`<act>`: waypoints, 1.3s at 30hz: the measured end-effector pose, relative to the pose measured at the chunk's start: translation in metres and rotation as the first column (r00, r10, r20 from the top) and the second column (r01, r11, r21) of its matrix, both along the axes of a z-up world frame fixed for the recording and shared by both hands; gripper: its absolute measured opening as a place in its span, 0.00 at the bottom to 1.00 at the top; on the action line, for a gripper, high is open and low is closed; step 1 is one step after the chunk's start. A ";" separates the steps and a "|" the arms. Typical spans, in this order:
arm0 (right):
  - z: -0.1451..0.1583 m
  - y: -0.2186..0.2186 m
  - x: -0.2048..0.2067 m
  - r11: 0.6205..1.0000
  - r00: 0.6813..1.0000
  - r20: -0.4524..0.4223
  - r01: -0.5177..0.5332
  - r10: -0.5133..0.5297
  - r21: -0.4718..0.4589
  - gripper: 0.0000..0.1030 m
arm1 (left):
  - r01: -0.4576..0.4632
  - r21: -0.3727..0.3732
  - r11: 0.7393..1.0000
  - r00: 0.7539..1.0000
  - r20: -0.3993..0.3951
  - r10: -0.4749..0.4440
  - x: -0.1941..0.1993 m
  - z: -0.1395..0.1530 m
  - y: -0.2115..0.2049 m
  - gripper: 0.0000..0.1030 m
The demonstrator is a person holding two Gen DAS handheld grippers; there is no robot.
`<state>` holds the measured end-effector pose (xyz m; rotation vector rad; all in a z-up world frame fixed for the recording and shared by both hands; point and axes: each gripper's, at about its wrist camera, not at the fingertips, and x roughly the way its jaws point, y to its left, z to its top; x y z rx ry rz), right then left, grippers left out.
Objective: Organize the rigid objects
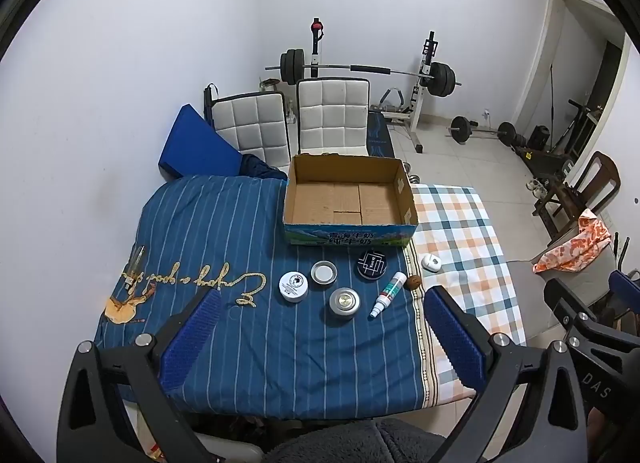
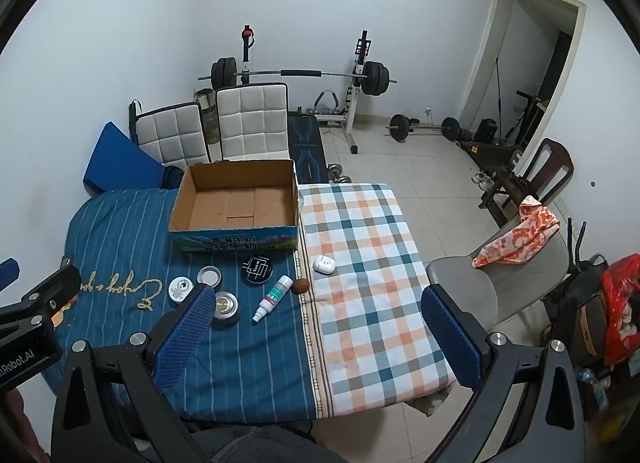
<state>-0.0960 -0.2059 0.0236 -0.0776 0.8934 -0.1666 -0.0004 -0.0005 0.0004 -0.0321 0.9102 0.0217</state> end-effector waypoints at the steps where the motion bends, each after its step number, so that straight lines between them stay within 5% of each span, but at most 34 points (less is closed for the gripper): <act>1: 0.001 0.000 0.000 1.000 1.000 0.000 -0.001 0.001 0.005 1.00 | 0.000 -0.001 1.000 1.000 0.001 0.000 0.000 0.000 0.000 1.00; 39: 0.010 -0.003 0.001 1.000 1.000 0.019 0.005 -0.005 0.006 1.00 | -0.005 -0.001 1.000 1.000 0.024 0.005 0.005 0.020 -0.008 1.00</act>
